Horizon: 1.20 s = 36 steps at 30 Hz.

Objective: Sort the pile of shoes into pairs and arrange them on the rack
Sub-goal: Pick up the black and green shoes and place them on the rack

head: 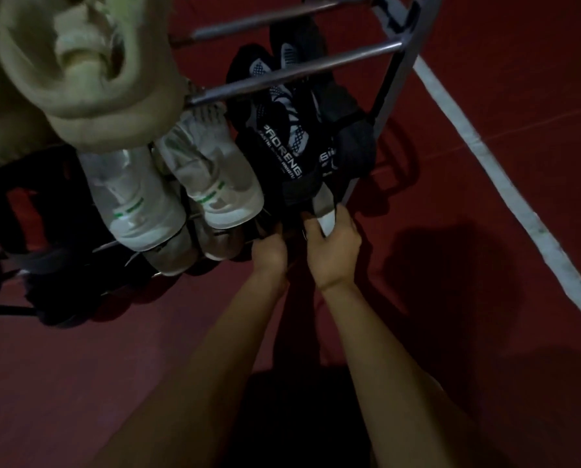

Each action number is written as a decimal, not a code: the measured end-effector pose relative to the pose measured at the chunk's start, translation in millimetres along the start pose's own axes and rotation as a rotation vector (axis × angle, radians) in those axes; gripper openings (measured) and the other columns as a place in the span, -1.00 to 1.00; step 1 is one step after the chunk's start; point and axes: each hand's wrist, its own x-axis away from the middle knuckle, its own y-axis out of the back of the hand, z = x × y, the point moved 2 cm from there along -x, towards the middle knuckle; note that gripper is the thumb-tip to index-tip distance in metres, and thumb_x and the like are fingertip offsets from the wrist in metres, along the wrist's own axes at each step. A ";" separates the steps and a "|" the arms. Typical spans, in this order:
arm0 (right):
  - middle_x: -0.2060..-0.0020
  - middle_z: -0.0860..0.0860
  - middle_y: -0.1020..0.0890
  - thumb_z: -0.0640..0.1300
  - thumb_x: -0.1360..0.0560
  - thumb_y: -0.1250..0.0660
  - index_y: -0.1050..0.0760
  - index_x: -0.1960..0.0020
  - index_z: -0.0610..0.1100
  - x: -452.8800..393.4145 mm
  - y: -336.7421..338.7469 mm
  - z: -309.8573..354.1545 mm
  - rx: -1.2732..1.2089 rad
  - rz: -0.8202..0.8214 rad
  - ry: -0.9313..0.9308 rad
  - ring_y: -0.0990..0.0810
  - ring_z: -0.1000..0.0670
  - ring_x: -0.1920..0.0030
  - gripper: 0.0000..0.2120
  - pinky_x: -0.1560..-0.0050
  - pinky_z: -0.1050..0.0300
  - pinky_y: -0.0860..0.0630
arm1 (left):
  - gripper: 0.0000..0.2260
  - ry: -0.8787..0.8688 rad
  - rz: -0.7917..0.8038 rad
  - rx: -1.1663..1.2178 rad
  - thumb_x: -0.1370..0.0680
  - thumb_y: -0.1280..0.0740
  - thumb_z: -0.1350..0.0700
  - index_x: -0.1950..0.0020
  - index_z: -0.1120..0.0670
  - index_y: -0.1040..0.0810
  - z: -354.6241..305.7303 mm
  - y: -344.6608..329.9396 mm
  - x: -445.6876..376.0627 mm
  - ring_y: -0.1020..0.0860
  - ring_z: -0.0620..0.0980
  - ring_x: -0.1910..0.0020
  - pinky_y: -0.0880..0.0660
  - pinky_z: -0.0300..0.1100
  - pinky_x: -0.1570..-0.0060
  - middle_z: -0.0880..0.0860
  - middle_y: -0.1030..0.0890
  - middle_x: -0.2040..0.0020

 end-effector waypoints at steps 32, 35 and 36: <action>-0.03 -0.10 -0.62 -0.18 -0.53 -0.39 -0.49 -0.10 -0.28 2.4 -15.6 -19.8 0.088 -0.077 -0.144 -0.62 -0.04 -0.01 -0.77 0.03 0.24 -0.48 | -0.65 -0.036 -0.073 0.040 -0.57 -0.38 -0.17 -0.02 0.12 -0.67 24.0 -5.5 -12.1 -0.71 0.10 0.02 -0.64 0.03 -0.11 0.11 -0.74 0.03; 0.16 -0.08 -0.56 -0.24 -0.53 -0.35 -0.47 0.06 -0.25 -12.0 -8.5 -15.5 0.217 -0.050 -0.109 -0.52 0.00 0.14 -0.92 0.17 0.34 -0.30 | -0.65 -0.050 -0.042 0.009 -0.59 -0.36 -0.17 -0.05 0.10 -0.69 20.0 -2.9 -12.9 -0.72 0.09 0.01 -0.65 0.02 -0.10 0.10 -0.75 0.01; 0.19 -0.07 -0.54 -0.26 -0.53 -0.35 -0.45 0.09 -0.23 -14.5 -6.6 -15.5 0.227 -0.056 -0.111 -0.51 -0.01 0.17 -0.92 0.21 0.36 -0.28 | -0.66 -0.043 -0.034 0.000 -0.57 -0.39 -0.15 -0.06 0.12 -0.69 20.4 -0.9 -11.8 -0.72 0.12 0.01 -0.66 0.04 -0.09 0.12 -0.76 0.01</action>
